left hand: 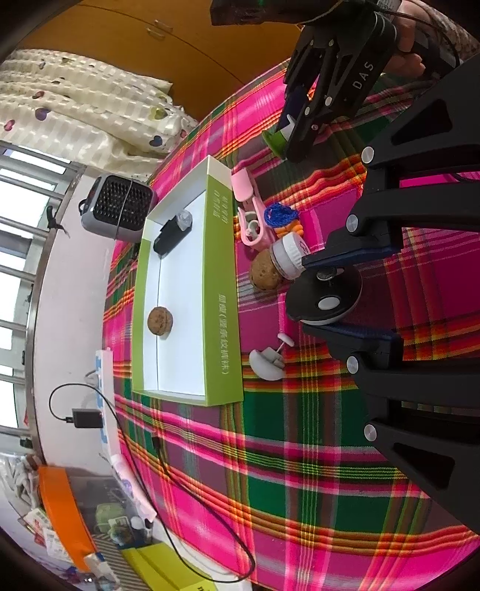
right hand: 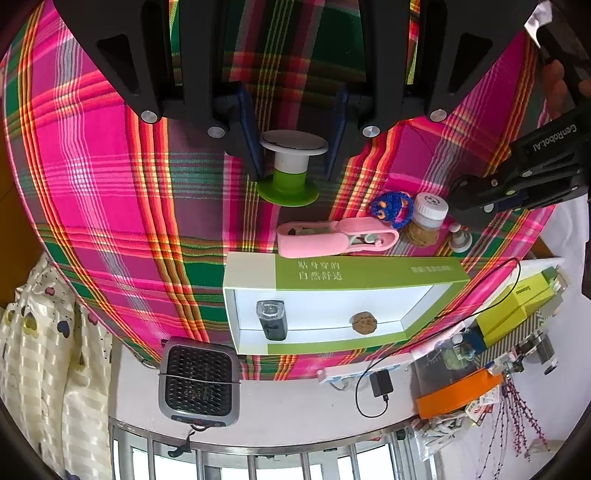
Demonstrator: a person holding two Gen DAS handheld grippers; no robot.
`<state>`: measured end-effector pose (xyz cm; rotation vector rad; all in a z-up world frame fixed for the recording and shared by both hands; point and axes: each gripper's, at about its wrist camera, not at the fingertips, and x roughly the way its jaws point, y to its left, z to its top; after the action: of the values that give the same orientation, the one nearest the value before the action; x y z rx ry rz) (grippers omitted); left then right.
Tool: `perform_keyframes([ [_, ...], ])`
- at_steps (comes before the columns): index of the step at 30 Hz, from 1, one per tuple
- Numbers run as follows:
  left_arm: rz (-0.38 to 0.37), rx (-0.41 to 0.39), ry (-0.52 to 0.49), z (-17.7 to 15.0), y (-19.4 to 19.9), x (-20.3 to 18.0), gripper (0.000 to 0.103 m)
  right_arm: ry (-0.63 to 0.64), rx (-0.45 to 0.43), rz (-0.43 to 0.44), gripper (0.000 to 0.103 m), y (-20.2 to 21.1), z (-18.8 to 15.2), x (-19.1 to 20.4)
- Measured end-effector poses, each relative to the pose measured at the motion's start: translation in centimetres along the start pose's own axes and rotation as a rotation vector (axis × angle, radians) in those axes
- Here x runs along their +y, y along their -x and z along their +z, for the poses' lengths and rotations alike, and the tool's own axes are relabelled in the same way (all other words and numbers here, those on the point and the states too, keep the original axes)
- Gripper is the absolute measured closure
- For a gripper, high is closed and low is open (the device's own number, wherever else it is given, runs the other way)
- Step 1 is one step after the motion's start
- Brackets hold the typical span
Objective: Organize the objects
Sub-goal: 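Lift and carry the black disc with the left tool while the right tool carries the spool to the tray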
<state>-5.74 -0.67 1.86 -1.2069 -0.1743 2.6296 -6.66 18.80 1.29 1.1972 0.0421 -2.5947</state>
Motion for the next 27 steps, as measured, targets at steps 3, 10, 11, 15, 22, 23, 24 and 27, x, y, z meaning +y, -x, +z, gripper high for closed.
perform_keyframes([
  [3,-0.001,-0.006,-0.004,0.2,0.3,-0.1,0.077,-0.001,-0.005,0.007,0.068,0.3,0.1,0.0],
  [10,-0.008,-0.035,-0.016,1.3,1.2,-0.4,0.077,0.004,-0.034,0.019,0.068,1.2,0.9,0.1],
  [11,-0.007,-0.037,-0.016,1.4,1.2,-0.5,0.077,0.003,-0.039,0.023,0.068,1.3,1.0,0.1],
  [15,-0.006,-0.046,-0.021,2.1,1.3,-0.5,0.077,0.012,-0.046,0.027,0.068,1.5,1.8,0.3],
  [22,-0.006,-0.061,-0.034,3.7,1.2,-0.6,0.077,0.023,-0.055,0.041,0.068,1.3,3.3,0.5],
  [23,-0.004,-0.064,-0.037,3.8,1.2,-0.7,0.077,0.023,-0.057,0.042,0.068,1.3,3.6,0.4],
  [24,-0.005,-0.065,-0.038,4.0,1.1,-0.7,0.077,0.023,-0.057,0.044,0.068,1.2,3.8,0.4],
  [27,-0.005,-0.067,-0.04,4.7,0.8,-0.7,0.077,0.025,-0.058,0.051,0.068,0.9,4.4,0.5],
])
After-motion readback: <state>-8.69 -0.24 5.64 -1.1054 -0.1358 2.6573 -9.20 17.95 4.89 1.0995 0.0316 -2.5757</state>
